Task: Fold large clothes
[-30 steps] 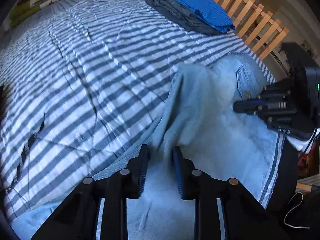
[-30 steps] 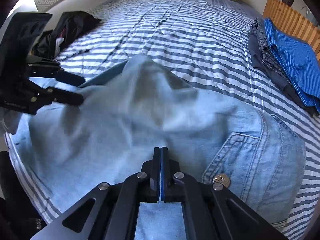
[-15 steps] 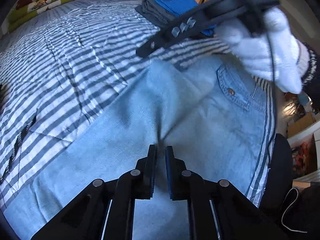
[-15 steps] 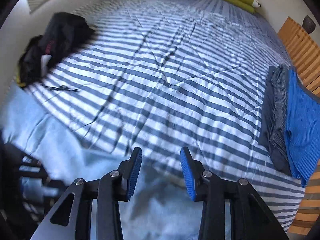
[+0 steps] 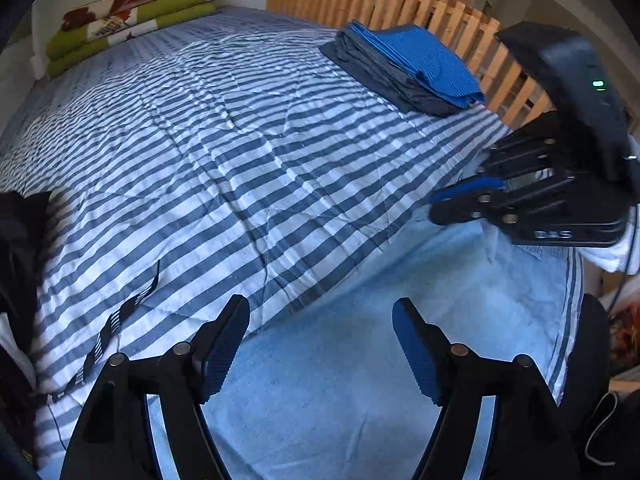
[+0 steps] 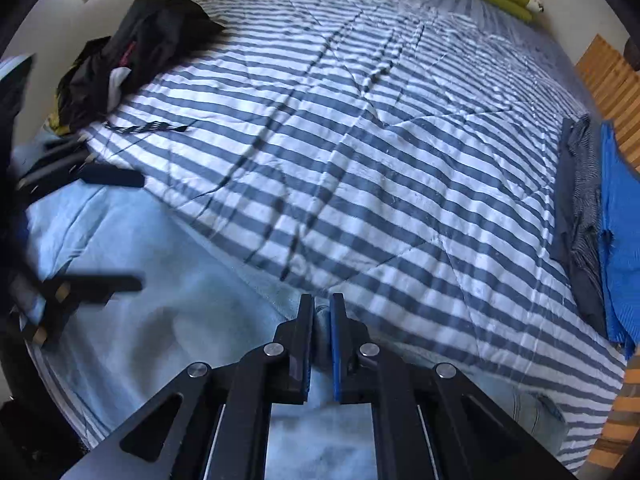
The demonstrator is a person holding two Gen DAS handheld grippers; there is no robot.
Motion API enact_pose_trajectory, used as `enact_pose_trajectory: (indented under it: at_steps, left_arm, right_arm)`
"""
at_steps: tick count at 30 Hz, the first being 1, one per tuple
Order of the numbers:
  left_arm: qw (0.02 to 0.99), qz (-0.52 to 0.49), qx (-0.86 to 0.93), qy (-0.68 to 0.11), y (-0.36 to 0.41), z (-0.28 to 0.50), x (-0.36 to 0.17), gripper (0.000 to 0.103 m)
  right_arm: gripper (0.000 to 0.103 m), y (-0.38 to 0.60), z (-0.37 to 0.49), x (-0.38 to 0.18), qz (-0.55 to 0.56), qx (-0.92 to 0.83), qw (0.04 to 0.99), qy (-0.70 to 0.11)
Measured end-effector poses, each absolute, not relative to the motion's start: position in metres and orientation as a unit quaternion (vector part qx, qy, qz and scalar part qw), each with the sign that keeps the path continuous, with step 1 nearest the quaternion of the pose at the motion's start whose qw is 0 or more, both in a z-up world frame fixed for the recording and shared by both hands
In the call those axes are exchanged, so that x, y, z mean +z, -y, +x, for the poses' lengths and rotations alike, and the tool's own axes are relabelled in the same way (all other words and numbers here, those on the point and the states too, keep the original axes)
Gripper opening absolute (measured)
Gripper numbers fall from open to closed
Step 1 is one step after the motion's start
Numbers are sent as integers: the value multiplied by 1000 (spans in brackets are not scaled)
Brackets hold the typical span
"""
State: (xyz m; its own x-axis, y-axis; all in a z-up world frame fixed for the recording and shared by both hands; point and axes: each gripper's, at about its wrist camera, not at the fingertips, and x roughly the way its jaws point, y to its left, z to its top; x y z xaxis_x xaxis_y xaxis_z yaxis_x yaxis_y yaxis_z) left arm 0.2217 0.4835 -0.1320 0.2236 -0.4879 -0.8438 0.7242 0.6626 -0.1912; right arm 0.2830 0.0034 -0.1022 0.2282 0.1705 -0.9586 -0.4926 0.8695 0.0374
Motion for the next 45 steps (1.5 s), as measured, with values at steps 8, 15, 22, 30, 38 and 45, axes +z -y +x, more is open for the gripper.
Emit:
enact_pose_trajectory:
  at_steps: [8, 15, 22, 30, 38, 45]
  left_arm:
    - [737, 151, -410, -516, -474, 212, -167, 11]
    - [751, 136, -423, -489, -483, 174, -138, 5]
    - [747, 153, -427, -487, -480, 136, -151, 5]
    - [745, 147, -442, -478, -487, 129, -141, 5]
    - [745, 148, -444, -475, -488, 125, -136, 5]
    - [784, 160, -401, -447, -489, 151, -129, 12]
  right_arm:
    - [1, 14, 255, -100, -112, 219, 764, -597]
    - [6, 10, 274, -89, -132, 232, 756, -598]
    - [28, -29, 304, -105, -228, 265, 724, -595]
    - [34, -55, 292, -148, -322, 320, 627, -633]
    - [9, -45, 266, -146, -388, 271, 635, -610]
    - [6, -36, 289, -125, -339, 189, 729, -564]
